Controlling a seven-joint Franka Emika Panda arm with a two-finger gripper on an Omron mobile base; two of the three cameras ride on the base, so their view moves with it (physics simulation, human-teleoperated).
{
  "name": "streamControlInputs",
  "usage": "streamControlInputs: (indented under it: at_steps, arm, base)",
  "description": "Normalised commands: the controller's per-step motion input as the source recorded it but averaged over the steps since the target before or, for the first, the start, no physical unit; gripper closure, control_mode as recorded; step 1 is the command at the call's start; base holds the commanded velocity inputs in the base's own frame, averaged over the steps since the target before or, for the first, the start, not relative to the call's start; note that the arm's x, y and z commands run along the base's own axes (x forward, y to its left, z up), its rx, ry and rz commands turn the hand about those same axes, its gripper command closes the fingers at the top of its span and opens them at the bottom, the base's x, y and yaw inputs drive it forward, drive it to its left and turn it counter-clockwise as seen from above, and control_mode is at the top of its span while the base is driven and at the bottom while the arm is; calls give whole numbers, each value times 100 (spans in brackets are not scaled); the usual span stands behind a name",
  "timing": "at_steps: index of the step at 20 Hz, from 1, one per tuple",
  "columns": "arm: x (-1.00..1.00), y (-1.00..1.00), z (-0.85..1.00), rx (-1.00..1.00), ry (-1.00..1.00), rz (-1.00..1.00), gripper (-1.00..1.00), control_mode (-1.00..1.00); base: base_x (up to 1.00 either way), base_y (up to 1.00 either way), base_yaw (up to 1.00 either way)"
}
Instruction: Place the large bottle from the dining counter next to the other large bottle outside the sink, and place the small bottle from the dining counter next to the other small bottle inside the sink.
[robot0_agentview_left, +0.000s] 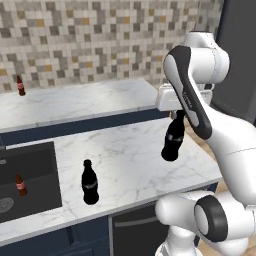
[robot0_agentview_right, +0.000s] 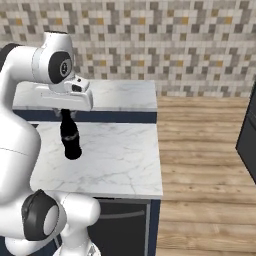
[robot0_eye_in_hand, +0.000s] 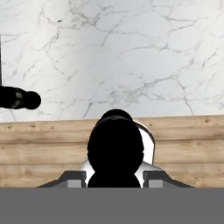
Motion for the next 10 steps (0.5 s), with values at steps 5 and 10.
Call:
streamControlInputs:
  at_steps: [5,10]
  arm:
    - [0,1,-4,2,0,0,100,-100]
    - [0,44,-30,6,0,8,100,-100]
  base:
    - [0,0,0]
    - [0,0,0]
